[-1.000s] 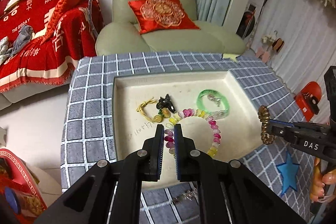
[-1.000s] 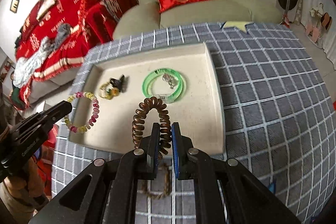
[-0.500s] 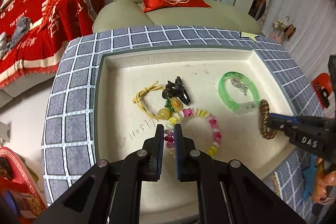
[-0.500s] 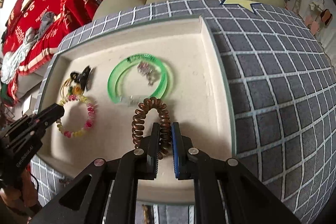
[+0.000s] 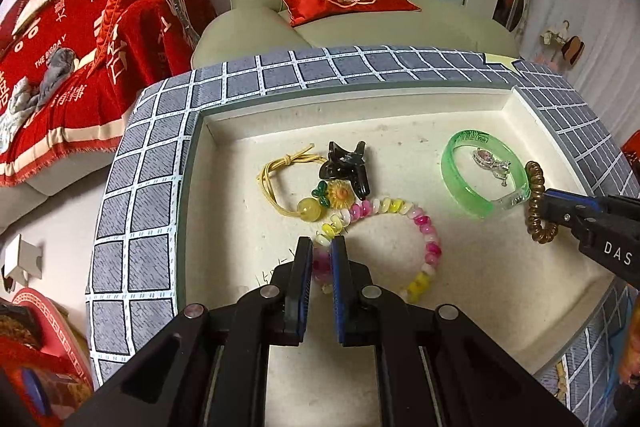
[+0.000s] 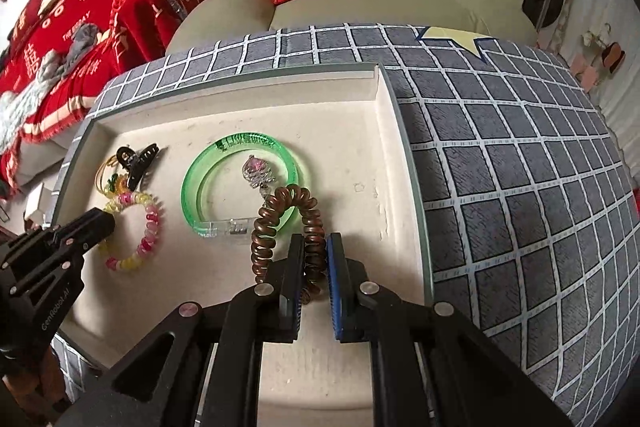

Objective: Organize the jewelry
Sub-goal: 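Carry the hair tie and bead bracelet into the white tray and open both tools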

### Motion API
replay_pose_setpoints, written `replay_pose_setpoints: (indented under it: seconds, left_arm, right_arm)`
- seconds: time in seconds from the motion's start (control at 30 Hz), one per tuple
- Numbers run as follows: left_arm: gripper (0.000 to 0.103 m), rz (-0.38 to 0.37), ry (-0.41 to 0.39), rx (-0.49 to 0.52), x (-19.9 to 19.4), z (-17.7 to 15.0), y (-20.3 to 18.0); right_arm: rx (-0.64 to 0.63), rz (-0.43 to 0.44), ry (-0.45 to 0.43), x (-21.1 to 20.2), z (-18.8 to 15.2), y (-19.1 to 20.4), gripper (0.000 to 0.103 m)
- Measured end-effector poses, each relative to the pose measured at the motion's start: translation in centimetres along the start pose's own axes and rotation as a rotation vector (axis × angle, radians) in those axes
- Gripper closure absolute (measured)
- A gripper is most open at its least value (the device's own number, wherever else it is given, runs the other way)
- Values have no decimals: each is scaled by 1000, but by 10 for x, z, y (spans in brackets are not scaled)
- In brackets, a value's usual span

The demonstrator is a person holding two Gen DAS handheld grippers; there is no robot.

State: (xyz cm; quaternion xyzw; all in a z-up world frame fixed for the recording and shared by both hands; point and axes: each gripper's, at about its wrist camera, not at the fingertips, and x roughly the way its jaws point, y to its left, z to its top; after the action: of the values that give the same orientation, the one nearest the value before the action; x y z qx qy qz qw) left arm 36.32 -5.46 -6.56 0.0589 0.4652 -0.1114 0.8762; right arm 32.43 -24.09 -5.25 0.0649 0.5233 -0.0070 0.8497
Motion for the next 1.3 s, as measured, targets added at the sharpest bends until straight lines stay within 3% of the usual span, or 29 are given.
replay_pose_setpoints:
  seconds: [0.07,0.13,0.2,0.4,0.53,0.83,1.3]
  left_arm:
    - [78,1,-6,-4,-1,-1,0]
    - [78,0,-8,-4,-2,-2,0]
    - [78,2,-11,3,-3,-2,-1]
    - [78,24,-45,34,-11,-4,-8]
    - [78,98,-88,47,-18,-5,-11]
    - [78,73,-36,43,-9,-1,-12]
    - [78,72,-46,32,-11,2,-15]
  right_arm:
    - [7,9,2,-1,-1,1,83]
    - [13,6,-1,-2,-1,1,52]
    - [21,12,-17,-6,-2,-1,43]
    - [70,79,-80,-29,-1,-6,43]
    - [82,97,-121,-49,-7,-6,42]
    - [123,131,-138,-75,-22,-14,41]
    - [160,140,-139,-85,-41,-30,41]
